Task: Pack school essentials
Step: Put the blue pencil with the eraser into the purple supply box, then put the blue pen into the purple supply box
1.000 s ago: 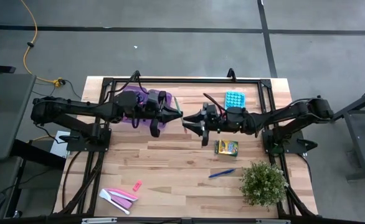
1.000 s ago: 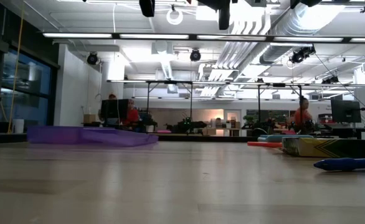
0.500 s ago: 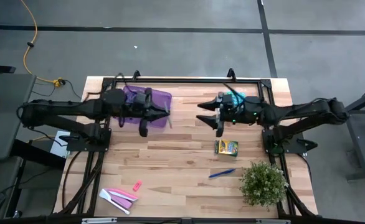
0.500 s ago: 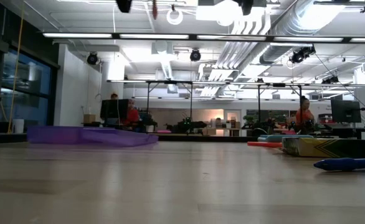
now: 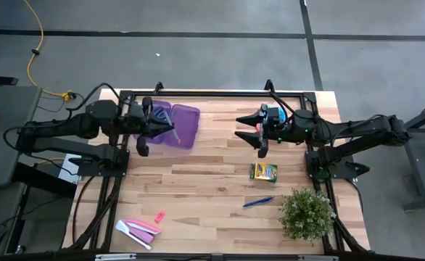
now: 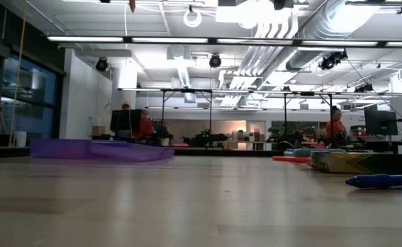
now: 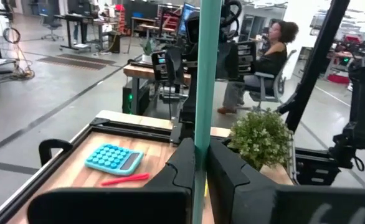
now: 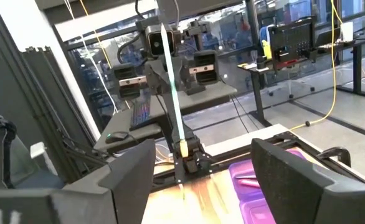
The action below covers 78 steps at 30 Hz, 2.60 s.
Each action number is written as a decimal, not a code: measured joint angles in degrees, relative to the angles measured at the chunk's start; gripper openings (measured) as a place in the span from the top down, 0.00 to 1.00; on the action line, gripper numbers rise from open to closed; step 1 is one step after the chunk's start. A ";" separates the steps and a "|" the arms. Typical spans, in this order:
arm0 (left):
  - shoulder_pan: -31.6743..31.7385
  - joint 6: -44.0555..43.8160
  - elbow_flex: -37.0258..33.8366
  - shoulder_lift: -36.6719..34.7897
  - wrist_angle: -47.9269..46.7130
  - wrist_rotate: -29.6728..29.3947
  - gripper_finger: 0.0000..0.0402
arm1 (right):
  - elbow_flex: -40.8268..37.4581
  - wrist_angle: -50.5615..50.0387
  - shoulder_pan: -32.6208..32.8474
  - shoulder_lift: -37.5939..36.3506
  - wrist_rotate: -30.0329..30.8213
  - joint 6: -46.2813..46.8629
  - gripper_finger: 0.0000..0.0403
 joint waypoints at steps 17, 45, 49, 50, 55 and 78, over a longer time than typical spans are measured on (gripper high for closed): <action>15.46 -1.93 8.88 5.50 -29.06 -14.97 0.99 | 0.00 -0.45 0.02 0.00 2.21 0.28 0.36; 43.34 2.47 2.18 40.96 -39.16 -12.86 0.99 | 0.00 -11.77 -4.39 0.02 1.50 6.15 0.98; 44.25 1.41 0.60 44.95 -37.83 -12.43 0.99 | 0.00 -12.91 -4.39 0.02 1.38 6.21 0.99; 44.26 1.42 0.36 45.51 -36.94 -11.96 0.99 | 0.00 -12.97 -4.39 0.02 1.38 6.23 0.99; 44.09 1.19 -0.35 46.27 -32.30 -9.17 0.99 | 0.00 -13.01 -4.39 0.02 1.38 6.25 1.00; 44.15 4.53 -0.35 46.27 -32.22 -7.76 0.74 | 0.02 -13.01 -4.39 0.02 1.27 6.27 1.00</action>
